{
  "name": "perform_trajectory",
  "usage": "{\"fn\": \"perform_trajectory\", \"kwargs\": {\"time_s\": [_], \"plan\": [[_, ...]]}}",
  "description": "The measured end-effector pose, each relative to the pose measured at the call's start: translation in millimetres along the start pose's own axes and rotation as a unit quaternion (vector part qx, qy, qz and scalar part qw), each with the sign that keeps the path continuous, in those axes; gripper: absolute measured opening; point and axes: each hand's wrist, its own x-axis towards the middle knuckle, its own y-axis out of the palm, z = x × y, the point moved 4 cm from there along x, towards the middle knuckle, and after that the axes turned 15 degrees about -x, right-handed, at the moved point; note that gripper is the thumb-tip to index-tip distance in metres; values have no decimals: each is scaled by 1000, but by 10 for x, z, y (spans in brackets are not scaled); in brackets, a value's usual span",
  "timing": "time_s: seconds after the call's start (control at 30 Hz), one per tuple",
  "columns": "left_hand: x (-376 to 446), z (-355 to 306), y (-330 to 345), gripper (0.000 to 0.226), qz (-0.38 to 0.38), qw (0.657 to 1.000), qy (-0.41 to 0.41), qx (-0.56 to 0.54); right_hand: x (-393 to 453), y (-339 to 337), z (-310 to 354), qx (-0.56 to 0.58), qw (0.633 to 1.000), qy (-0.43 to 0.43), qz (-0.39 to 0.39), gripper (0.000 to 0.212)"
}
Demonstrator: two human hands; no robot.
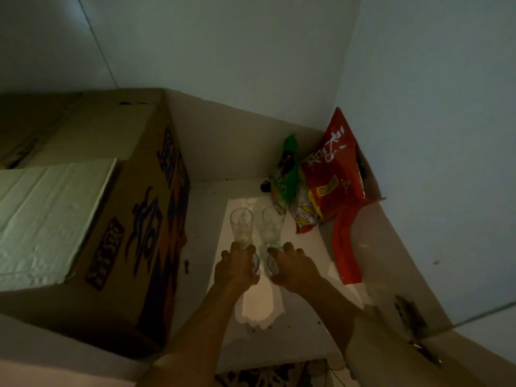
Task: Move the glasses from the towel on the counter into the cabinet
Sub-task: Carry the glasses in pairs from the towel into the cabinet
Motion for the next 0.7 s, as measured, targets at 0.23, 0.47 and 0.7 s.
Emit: {"fn": "perform_trajectory", "kwargs": {"time_s": [0.23,0.47,0.7], "plan": [[8,-9,11,71,3,1000,2,-7,84,-2,21,9,1000,2,7,75],[-16,-19,-3,84,2,1000,-3,-15,76,3,10,23,1000,-1,17,82],[-132,-119,-219,82,2,1000,0,-27,-67,-220,3,32,999,-7,-11,78]]}}
